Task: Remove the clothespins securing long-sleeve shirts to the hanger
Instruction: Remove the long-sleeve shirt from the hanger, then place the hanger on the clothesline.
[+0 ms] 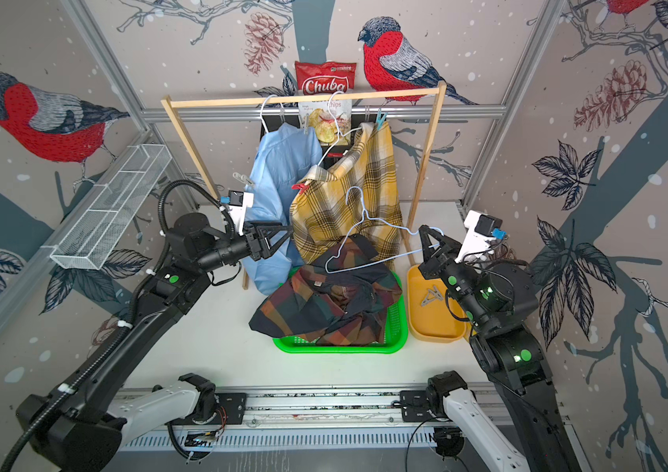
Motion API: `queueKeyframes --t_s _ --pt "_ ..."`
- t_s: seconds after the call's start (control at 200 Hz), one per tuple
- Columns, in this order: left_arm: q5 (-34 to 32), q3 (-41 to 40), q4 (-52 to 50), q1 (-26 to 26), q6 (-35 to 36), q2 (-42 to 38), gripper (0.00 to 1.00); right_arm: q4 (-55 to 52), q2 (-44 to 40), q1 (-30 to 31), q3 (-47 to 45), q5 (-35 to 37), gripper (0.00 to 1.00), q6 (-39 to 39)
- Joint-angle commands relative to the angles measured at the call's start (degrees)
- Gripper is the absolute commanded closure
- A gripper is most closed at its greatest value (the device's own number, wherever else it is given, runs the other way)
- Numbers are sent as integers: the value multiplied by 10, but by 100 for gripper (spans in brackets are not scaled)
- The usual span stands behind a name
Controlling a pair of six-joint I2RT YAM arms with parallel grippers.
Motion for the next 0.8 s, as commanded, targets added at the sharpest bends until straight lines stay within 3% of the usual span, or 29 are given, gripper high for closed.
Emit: queueKeyframes --t_s 0.0,0.29,0.465,0.795 --pt "-12 -10 -1 1 13 -6 26 -77 -1 -1 39 114 100 -28" --pt "-9 -51 -17 0 32 14 26 -59 44 -1 135 175 100 -60" --pt "-3 -106 -6 -29 63 26 29 18 81 -1 187 200 100 -103" --pt "14 -121 -22 -51 95 70 30 95 168 -1 327 140 100 -153"
